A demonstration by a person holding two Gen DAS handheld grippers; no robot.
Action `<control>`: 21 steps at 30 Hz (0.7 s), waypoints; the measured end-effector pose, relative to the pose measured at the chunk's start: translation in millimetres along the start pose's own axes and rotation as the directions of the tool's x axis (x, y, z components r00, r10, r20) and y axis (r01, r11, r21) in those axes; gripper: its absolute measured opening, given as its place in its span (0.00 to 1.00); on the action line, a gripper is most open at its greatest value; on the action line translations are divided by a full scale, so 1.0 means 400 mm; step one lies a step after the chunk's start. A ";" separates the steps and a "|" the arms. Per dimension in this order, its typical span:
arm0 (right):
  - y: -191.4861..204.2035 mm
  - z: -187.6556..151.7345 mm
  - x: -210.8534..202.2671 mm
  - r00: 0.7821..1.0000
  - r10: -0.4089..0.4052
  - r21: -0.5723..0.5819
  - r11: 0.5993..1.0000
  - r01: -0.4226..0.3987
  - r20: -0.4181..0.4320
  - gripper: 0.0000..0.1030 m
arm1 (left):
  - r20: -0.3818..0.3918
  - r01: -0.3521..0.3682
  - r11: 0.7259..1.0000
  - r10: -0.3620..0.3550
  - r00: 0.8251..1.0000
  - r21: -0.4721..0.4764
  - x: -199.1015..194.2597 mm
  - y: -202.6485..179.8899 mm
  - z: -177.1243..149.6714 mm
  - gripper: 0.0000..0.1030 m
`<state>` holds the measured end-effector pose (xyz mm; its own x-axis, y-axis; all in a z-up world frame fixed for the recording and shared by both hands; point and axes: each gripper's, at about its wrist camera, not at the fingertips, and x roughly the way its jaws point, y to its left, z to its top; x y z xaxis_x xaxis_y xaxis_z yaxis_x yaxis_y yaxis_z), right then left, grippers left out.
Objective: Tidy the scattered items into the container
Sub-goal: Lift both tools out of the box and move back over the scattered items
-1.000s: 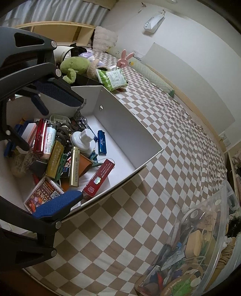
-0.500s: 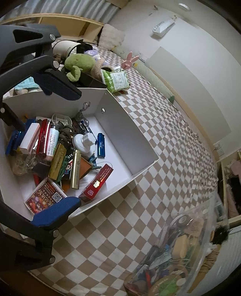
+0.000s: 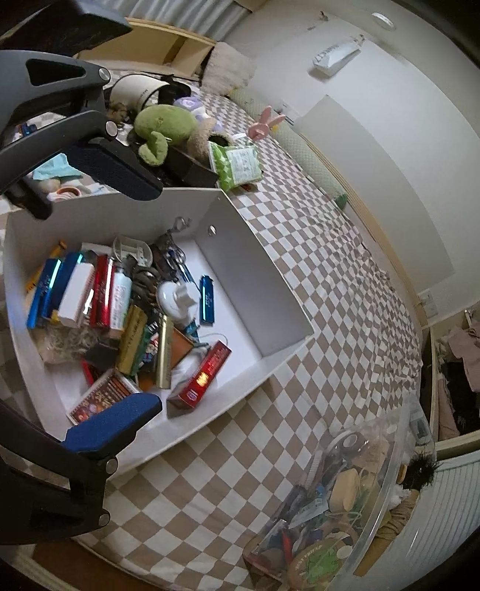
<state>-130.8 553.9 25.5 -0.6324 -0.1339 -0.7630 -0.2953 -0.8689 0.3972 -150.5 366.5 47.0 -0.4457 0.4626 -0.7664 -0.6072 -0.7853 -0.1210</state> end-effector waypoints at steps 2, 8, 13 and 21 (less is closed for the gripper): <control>0.015 -0.009 -0.007 1.000 0.004 -0.022 1.000 -0.004 0.007 1.00 | 0.009 -0.010 1.000 0.010 1.000 -0.006 -0.015 0.014 -0.004 1.00; 0.074 -0.047 -0.040 0.999 0.021 -0.126 0.992 -0.015 0.049 1.00 | 0.040 -0.010 0.999 0.012 0.999 -0.053 -0.061 0.068 -0.007 1.00; 0.110 -0.074 -0.071 0.996 0.022 -0.183 0.983 -0.005 0.091 1.00 | 0.054 -0.029 0.995 0.035 0.998 -0.097 -0.087 0.114 -0.009 1.00; 0.161 -0.115 -0.111 0.988 0.060 -0.247 0.969 -0.024 0.140 1.00 | 0.067 -0.039 0.979 0.053 0.996 -0.200 -0.118 0.184 -0.018 1.00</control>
<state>-88.9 481.8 61.4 -0.7432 -0.1178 -0.6586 -0.0938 -0.9563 0.2768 -169.2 283.9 69.6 -0.5203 0.4468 -0.7278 -0.4456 -0.8690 -0.2150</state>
